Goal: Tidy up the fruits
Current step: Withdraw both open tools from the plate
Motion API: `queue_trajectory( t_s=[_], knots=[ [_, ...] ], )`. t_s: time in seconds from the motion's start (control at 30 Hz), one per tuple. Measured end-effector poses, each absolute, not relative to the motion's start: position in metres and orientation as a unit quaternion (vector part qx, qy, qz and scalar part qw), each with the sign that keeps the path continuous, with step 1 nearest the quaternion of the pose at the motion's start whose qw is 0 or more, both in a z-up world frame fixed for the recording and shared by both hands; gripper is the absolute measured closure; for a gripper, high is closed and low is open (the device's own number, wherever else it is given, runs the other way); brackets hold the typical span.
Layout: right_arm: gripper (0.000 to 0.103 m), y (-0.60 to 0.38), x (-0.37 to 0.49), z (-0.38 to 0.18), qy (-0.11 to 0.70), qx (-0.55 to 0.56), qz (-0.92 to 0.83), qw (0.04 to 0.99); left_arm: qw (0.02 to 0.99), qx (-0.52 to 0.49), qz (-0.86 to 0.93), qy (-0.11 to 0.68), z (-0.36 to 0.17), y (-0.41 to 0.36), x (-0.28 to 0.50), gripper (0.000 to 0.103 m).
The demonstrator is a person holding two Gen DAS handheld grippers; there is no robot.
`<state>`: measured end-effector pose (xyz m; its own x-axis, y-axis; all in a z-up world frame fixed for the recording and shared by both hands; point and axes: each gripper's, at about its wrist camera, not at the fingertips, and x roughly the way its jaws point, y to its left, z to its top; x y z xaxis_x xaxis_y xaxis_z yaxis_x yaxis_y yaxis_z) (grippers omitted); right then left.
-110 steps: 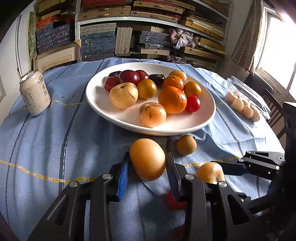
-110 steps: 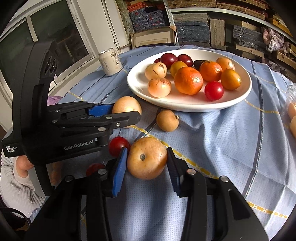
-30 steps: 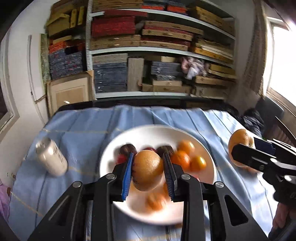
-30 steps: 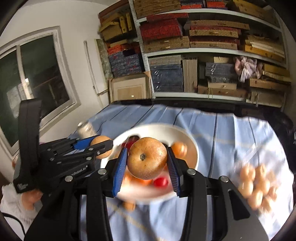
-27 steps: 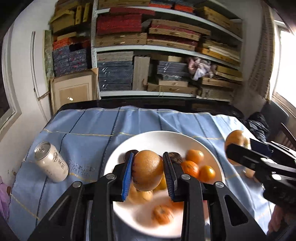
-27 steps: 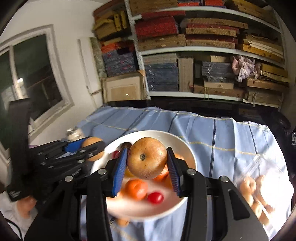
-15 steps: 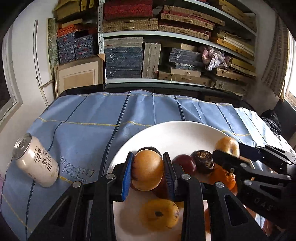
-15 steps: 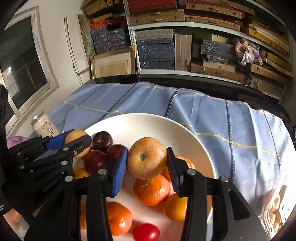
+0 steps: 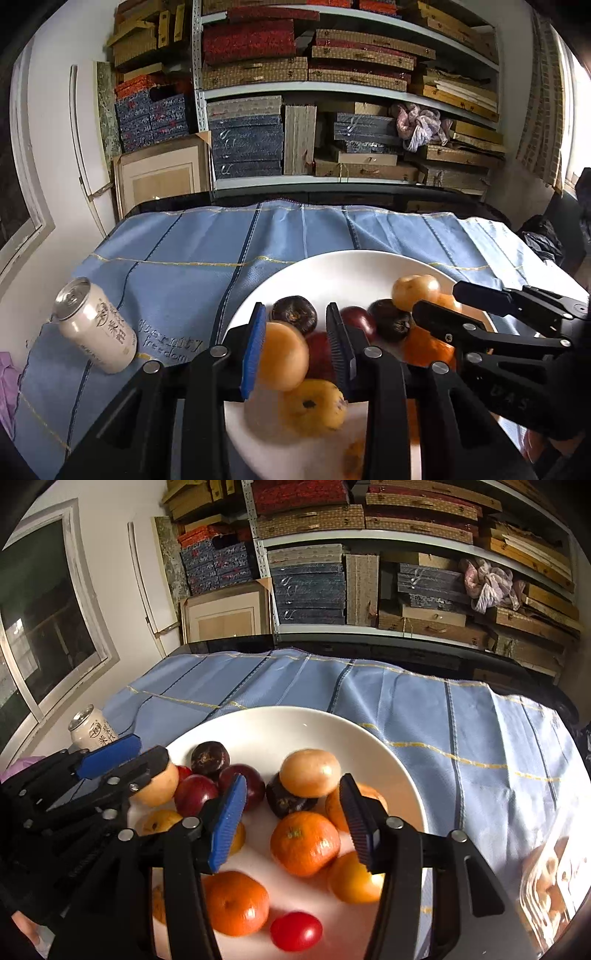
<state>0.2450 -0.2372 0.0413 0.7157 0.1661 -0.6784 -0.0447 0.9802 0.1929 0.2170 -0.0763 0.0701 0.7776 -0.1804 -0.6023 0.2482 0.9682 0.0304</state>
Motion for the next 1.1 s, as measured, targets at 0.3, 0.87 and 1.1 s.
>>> queue_trajectory(
  t_s=[0.3, 0.87, 1.1],
  knots=[
    [0.045, -0.25, 0.193, 0.048, 0.355, 0.11, 0.057, 0.927, 0.941, 0.044, -0.134, 0.308, 0.072, -0.084, 0.167, 0.062],
    [0.037, -0.275, 0.081, 0.053, 0.318, 0.137, 0.056, 0.936, 0.928, 0.048, -0.169, 0.328, 0.043, -0.114, 0.108, 0.06],
    [0.036, -0.283, 0.054, 0.036, 0.326, 0.155, 0.056, 0.931, 0.933, 0.066, -0.161, 0.315, 0.041, -0.123, 0.102, 0.04]
  ],
)
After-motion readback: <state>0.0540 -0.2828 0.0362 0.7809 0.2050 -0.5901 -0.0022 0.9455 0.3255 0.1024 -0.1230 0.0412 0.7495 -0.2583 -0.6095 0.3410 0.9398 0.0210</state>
